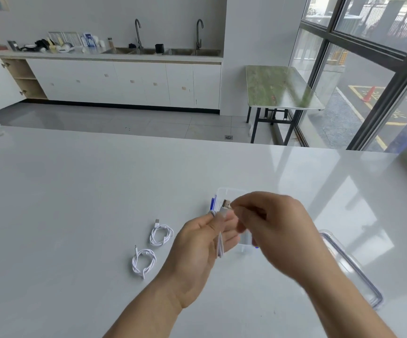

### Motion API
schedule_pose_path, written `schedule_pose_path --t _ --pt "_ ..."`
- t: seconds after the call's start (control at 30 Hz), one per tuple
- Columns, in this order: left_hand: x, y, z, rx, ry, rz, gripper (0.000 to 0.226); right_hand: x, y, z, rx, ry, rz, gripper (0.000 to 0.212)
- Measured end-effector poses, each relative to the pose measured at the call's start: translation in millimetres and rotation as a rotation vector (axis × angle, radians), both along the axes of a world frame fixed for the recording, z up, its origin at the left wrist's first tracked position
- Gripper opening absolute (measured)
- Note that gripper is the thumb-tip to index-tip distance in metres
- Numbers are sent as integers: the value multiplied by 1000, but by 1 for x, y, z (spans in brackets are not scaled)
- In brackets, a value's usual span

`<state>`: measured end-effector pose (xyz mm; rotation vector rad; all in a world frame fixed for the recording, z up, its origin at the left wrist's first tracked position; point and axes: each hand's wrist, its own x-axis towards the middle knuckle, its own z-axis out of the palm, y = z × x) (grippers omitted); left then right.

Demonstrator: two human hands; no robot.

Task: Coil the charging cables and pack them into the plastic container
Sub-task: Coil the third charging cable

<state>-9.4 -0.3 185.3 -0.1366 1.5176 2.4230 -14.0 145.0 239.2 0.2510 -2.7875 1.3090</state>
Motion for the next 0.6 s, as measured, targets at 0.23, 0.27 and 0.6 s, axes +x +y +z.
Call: schedule_pose_path --t 0.23,0.27,0.6 --pt "-3 1 7 391 -118 11 85 41 -29 -45 -85 181 -3 27" --pt "-3 0 8 410 -110 29 87 44 -30 -49 -106 215 -15 26" --pt "-4 -8 20 595 25 18 63 44 -4 -85 -277 -4 70 18"
